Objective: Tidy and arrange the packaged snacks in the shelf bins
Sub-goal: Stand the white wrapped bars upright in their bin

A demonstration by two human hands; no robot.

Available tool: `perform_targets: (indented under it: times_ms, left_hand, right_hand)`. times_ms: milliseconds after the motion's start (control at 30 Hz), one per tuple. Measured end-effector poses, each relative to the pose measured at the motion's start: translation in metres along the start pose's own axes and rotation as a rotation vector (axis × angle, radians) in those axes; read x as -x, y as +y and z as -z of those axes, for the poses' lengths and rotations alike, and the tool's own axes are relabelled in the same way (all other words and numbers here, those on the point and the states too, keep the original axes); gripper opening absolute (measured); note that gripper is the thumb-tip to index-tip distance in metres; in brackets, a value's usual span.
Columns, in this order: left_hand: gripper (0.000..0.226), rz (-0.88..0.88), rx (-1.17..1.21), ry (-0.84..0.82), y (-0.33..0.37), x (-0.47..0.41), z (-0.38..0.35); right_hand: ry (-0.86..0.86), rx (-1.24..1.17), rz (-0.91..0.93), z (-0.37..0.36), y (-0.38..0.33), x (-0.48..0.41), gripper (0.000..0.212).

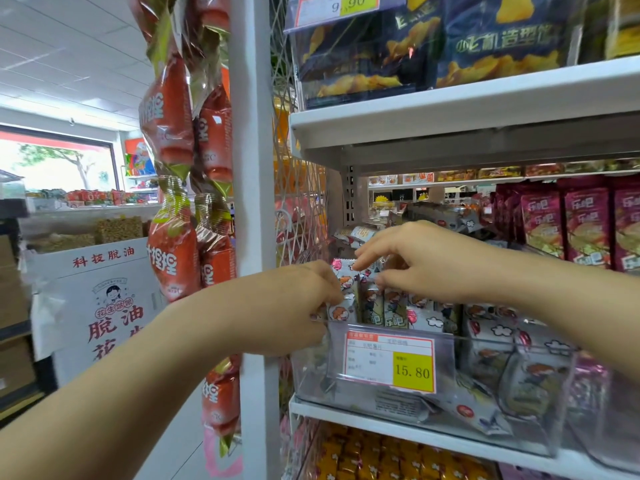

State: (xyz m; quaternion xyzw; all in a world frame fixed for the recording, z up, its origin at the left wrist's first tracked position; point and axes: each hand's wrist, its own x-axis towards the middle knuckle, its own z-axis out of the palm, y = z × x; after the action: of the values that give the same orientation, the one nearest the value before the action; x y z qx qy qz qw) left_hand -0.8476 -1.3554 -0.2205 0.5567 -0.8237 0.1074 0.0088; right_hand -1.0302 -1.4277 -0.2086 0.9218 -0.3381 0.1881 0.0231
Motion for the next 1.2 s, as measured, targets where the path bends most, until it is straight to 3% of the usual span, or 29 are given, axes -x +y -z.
perform_targets:
  times_ms: [100,267,400,567,733,833,1000,1067,1133,1200]
  left_hand:
    - [0.052,0.015,0.002,-0.003,0.002,-0.003,-0.004]
    - [0.056,0.041,-0.031,0.03,0.007,-0.001,-0.006]
    - [0.061,0.032,-0.135,0.054,0.009,0.003,-0.011]
    - [0.064,0.034,-0.18,0.077,0.007,0.009,-0.018]
    - [0.063,0.023,-0.168,0.13,0.003,0.009,-0.024]
    - [0.07,0.027,-0.188,0.172,0.002,0.011,-0.028]
    - [0.073,0.008,-0.172,0.229,0.001,0.011,-0.033]
    - [0.075,-0.003,-0.164,0.229,0.0,0.01,-0.033]
    - [0.073,0.0,-0.154,0.219,-0.001,0.01,-0.034]
    - [0.075,0.004,-0.152,0.217,0.0,0.01,-0.033]
  right_hand:
    - [-0.001,-0.044,0.032,0.001,-0.002,0.002,0.023]
    - [-0.022,0.062,0.057,-0.006,-0.005,-0.006,0.039]
    - [-0.169,0.079,0.03,-0.008,-0.005,-0.008,0.042]
    - [-0.304,-0.096,-0.033,-0.007,-0.001,-0.006,0.047]
    - [-0.219,-0.326,-0.096,0.007,0.001,0.01,0.017]
    - [-0.441,-0.251,-0.135,0.012,-0.003,0.02,0.044]
    - [-0.717,-0.217,-0.217,0.012,-0.008,0.014,0.059]
    - [-0.822,-0.167,-0.258,0.008,-0.009,0.012,0.08]
    - [-0.802,-0.274,-0.303,0.002,-0.01,0.012,0.096]
    - [-0.709,-0.424,-0.337,-0.001,-0.008,0.012,0.093]
